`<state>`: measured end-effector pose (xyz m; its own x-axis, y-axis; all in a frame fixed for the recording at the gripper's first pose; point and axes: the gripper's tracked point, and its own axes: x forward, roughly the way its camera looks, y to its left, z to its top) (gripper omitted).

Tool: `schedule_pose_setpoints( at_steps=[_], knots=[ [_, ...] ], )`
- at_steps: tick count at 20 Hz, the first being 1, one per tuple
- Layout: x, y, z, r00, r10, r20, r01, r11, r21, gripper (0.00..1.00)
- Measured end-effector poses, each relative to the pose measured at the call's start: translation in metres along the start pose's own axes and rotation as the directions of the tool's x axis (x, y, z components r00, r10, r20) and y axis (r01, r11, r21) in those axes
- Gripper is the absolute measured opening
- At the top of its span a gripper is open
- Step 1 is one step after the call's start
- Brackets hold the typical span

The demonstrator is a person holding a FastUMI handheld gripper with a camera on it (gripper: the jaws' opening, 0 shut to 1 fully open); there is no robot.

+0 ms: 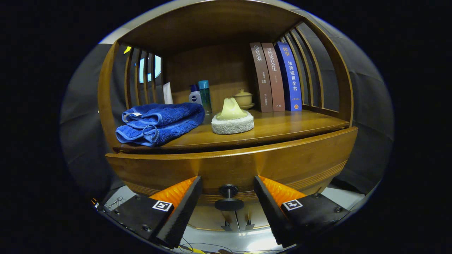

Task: Pull open the drawer, take out the items inside it, and place them on the countertop above the cabinet.

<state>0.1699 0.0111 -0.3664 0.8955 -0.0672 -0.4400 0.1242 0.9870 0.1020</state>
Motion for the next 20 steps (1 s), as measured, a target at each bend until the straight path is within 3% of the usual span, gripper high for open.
schedule_pose_setpoints(
  at_steps=[6,11,20],
  knots=[
    [0.01,0.0,0.0,1.0,-0.018,-0.01,0.018,1.0,-0.024,0.97],
    [0.008,0.0,0.002,1.0,-0.013,-0.01,0.013,1.0,0.026,0.98],
    [-0.042,0.001,0.014,1.0,-0.003,0.017,0.003,1.0,-0.001,0.99]
  ],
)
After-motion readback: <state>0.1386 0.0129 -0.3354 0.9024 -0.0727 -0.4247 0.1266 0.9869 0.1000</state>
